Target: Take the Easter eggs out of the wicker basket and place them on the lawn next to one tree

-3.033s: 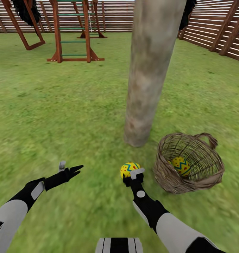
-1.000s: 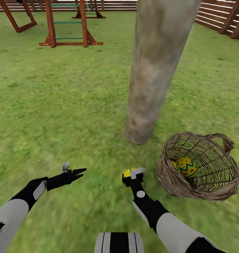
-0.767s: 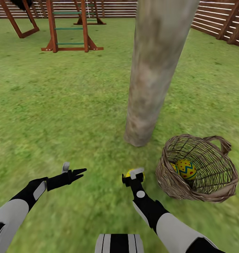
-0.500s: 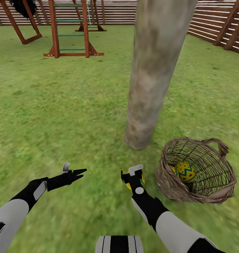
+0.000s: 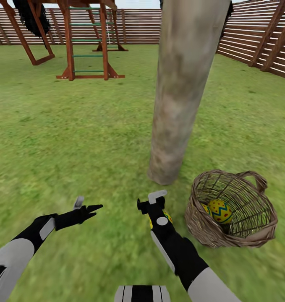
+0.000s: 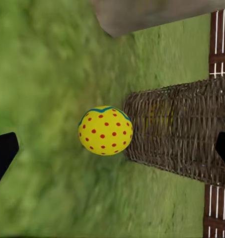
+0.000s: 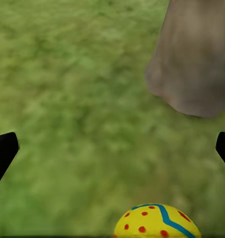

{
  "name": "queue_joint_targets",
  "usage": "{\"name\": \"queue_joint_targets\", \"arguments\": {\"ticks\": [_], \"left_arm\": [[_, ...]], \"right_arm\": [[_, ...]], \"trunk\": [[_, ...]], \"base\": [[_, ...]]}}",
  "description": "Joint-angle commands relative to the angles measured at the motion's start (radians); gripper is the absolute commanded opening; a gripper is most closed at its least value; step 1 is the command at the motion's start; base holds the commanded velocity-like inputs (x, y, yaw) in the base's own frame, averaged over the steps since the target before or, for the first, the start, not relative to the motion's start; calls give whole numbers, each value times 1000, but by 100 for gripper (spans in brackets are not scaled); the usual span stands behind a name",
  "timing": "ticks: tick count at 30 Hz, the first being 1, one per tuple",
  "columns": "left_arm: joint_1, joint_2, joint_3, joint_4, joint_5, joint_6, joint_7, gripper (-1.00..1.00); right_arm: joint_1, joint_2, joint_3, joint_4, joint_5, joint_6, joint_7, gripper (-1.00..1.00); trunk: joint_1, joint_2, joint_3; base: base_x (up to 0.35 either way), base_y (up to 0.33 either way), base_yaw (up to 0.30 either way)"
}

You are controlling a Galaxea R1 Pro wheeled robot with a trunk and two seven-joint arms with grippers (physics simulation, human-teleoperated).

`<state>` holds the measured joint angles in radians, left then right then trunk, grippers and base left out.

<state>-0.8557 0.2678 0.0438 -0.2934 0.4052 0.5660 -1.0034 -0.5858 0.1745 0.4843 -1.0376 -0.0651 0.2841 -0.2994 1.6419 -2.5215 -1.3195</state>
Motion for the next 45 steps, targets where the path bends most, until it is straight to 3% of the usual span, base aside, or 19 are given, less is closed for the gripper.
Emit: {"name": "queue_joint_targets", "arguments": {"ticks": [1,9,12,17,22,24,26,27,28,29,30,32,33,35,36,38,40,44,45], "left_arm": [[0,0,5,0,1,8,16,100],[0,-1,7,2,15,4,99,100],[-1,-5,8,2,46,-32,174,100],[-1,-45,8,10,89,-293,279,100],[0,-95,7,27,90,-459,409,100],[0,-120,7,28,88,-511,510,100],[-1,-157,6,28,85,-598,670,100],[0,-181,4,27,84,-649,782,100],[0,-218,-2,20,76,-710,977,100],[0,-230,-6,14,72,-725,1047,100],[0,-256,-18,-9,57,-748,1186,100],[5,-309,-46,-82,5,-775,1457,100],[13,-322,-52,-102,-13,-782,1521,100],[68,-369,-81,-200,-99,-806,1740,100],[106,-390,-102,-266,-143,-812,1814,100],[210,-414,-155,-436,-207,-810,1895,100],[296,-422,-190,-579,-230,-776,1923,100],[487,-421,-226,-945,-248,-553,1943,100],[537,-410,-230,-1073,-214,-465,1934,100]], "right_arm": [[7,0,2,-17,-7,15,-11,100],[19,0,4,-47,-7,37,-38,100],[20,0,6,-45,-7,37,-40,100],[20,0,6,-43,-6,37,-41,100],[20,0,7,-44,-6,37,-41,100],[20,0,7,-43,-5,37,-41,100],[20,0,7,-42,-5,37,-40,100],[20,0,7,-42,-5,36,-39,100],[20,0,7,-41,-5,36,-39,100],[20,0,7,-41,-5,36,-39,100],[20,0,7,-41,-5,36,-38,100],[20,0,7,-41,-5,36,-38,100],[20,0,7,-41,-5,36,-38,100],[20,0,6,-41,-5,36,-39,100],[20,0,6,-41,-5,36,-38,100],[20,0,5,-41,-5,36,-38,100],[20,0,5,-41,-4,36,-38,100],[20,0,5,-41,-4,37,-38,100],[20,0,6,-41,-4,36,-39,100]], "trunk": [[-1,0,3],[-4,2,34],[-6,3,46],[-8,4,65],[-10,5,84],[-11,5,92],[-12,6,100],[-12,6,104],[-13,6,108],[-13,7,112],[-14,7,115],[-15,7,123],[-15,7,127],[-16,8,135],[-16,8,139],[-17,9,146],[-18,9,154],[-20,10,170],[-20,10,173]], "base": [[0,0,0],[0,0,0],[0,0,0],[0,0,0],[0,0,0],[0,0,0],[0,0,0],[0,0,0],[0,0,0],[0,0,0],[0,0,0],[0,0,0],[0,0,0],[0,0,0],[0,0,0],[0,0,0],[0,0,0],[0,0,0],[0,0,0]]}}
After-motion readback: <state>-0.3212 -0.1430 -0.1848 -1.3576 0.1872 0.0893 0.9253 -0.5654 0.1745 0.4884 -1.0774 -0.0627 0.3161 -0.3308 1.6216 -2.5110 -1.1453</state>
